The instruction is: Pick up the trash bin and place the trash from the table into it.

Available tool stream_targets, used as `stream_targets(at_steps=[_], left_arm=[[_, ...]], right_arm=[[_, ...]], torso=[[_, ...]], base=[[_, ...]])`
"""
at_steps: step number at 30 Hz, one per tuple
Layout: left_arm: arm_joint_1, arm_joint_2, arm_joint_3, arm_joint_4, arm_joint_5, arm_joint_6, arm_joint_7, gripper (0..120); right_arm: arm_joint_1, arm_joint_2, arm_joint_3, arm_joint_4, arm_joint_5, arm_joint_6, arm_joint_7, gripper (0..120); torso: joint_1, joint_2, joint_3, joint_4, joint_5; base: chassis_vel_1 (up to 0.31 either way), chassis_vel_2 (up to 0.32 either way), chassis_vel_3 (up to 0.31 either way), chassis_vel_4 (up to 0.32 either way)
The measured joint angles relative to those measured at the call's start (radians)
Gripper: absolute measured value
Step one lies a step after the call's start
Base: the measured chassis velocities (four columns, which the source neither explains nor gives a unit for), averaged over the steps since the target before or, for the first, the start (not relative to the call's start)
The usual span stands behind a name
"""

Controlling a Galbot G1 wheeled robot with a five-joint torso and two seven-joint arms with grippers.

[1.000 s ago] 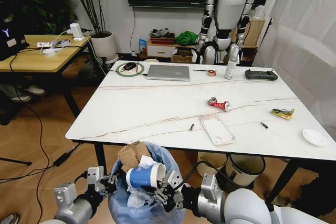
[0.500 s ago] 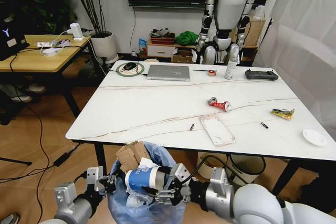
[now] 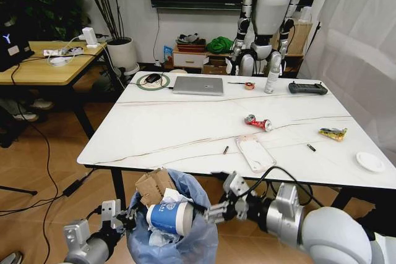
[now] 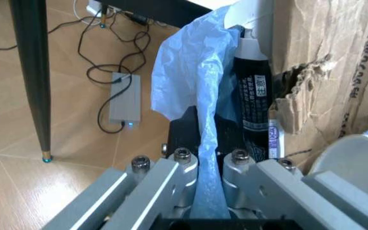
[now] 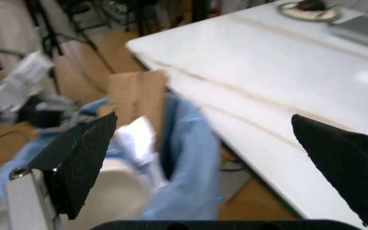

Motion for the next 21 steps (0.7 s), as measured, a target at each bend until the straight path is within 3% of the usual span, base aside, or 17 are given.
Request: stream_targets(at_steps=[4,12,21], left_arm=[[0.002,-0.007,-0.015,-0.008,-0.001,-0.002,0.0,0],[0.014,-0.023,-0.027,-0.015,0.0,-0.002,0.0,0],[0.017,-0.027,-0.031,-0.008,0.0,-0.002,-0.003,0]], right_arm=[[-0.002,0.061,0.096,-0.058,0.026,0.007,0.065,100],[0.022,0.162,0.146,-0.15,0.013,0.023,0.092,100],[0.079,0.306,0.136,-0.249,-0.049,-0.115,0.116,100]], torso=[[0.0,0.0,0.0,0.0,0.0],[0.0,0.0,0.0,0.0,0.0],[0.0,0.0,0.0,0.0002,-0.0001]], base=[[0.0,0.0,0.0,0.0],[0.0,0.0,0.0,0.0],[0.0,0.0,0.0,0.0]])
